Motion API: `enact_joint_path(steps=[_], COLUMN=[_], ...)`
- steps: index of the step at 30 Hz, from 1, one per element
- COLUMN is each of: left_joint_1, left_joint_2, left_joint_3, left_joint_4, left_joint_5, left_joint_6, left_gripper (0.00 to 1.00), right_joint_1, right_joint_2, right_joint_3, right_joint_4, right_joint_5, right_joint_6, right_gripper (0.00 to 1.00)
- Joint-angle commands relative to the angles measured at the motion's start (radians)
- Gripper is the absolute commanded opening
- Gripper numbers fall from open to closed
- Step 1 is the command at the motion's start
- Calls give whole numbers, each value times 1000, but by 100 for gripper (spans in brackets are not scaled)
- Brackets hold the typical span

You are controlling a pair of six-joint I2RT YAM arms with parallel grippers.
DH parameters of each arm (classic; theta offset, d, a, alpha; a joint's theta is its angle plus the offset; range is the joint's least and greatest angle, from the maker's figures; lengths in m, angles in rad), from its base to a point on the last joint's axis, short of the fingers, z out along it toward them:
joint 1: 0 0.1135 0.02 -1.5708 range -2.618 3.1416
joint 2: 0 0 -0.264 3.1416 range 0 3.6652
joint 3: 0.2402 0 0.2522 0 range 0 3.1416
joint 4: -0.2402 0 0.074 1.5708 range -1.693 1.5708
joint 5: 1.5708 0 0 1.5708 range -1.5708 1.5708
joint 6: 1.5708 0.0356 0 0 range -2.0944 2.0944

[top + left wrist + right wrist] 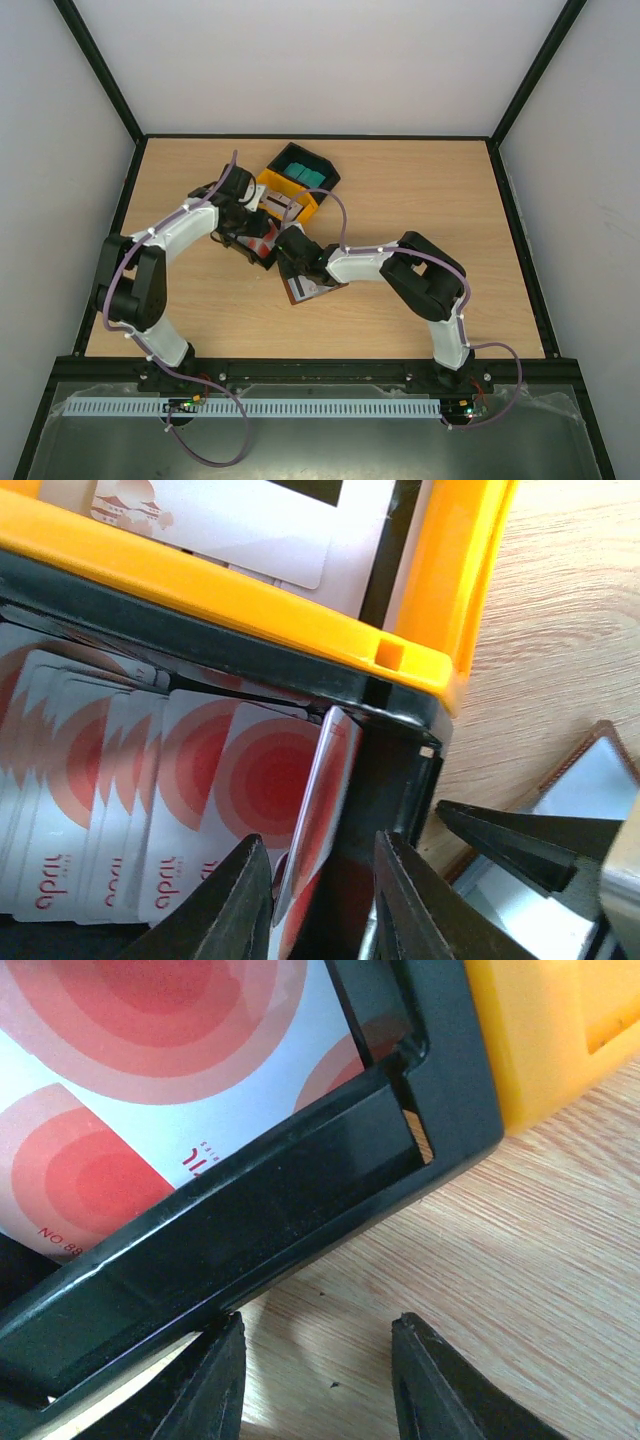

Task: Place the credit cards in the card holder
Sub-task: Pick up the credit card from the storage box.

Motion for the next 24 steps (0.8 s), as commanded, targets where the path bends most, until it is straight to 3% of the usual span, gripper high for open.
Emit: enact_joint_path(steps=[1, 15, 24], left_joint_1=[-26, -26, -12], left_joint_2=[7, 2, -28], left_joint_3=[-28, -65, -39], left_joint_4=[-127, -96, -92], left_joint_5=[105, 173, 133], left_joint_6=[-70, -188, -204], left_gripper=[30, 28, 31], right_joint_1=[0, -53, -63], right_joint_2=[10, -34, -50], right_joint_3=[13, -39, -50], right_joint_4=[24, 62, 77], right_joint_5=[41, 16, -13], right_joint_6=[29, 87, 94], right_gripper=[41, 41, 41])
